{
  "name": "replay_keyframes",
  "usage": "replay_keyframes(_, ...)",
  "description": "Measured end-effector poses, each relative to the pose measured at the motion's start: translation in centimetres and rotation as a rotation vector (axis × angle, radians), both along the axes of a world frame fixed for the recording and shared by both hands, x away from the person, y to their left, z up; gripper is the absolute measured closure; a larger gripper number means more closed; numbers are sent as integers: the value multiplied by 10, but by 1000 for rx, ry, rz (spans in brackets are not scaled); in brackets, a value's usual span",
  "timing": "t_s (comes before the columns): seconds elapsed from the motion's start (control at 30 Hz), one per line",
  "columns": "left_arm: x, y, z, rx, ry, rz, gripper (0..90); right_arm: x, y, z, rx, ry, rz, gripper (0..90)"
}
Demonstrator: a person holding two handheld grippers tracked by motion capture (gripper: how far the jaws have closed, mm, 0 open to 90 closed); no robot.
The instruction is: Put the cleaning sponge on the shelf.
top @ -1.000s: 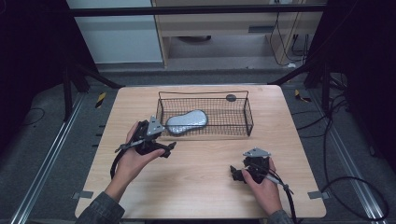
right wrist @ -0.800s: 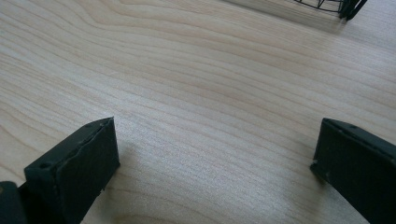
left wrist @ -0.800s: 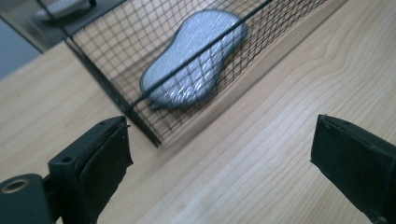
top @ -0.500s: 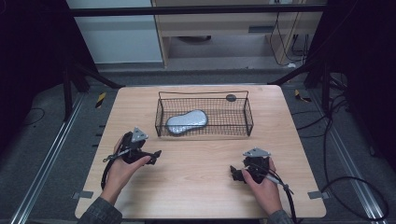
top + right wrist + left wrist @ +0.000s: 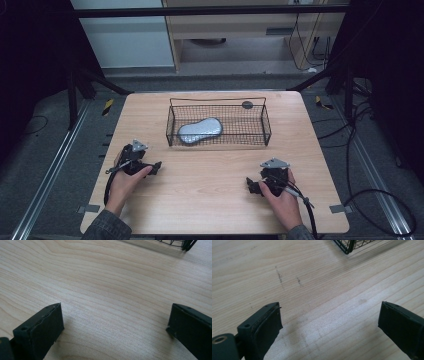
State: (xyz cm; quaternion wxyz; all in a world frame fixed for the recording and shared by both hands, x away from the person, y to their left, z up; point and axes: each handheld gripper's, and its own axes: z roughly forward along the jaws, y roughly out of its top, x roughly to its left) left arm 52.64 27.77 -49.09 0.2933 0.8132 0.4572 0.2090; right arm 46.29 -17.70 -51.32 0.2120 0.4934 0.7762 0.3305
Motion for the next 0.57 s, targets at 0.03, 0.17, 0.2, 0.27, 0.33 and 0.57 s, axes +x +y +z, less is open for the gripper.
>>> replay_keyframes(0.03, 0, 0, 0, 0, 0, 0, 40, 0, 0, 0, 0, 0, 0, 4)
replay_keyframes(0.17, 3, 2, -8, -1, 15, 6, 28, 0, 0, 0, -1, 1, 0, 4)
replay_keyframes(0.2, 4, 4, -10, -17, 22, 11, 13, 0, 0, 0, 0, 1, 0, 4)
replay_keyframes(0.27, 4, 5, -11, -24, 18, 14, 10, 0, 0, 0, 0, 1, 0, 4)
replay_keyframes(0.33, 2, 7, -17, -72, -27, 29, 0, 0, 0, 0, 0, 1, 0, 4)
replay_keyframes(0.57, 2, 7, -17, -74, -26, 30, 0, 1, 0, 0, 0, 1, 2, 4)
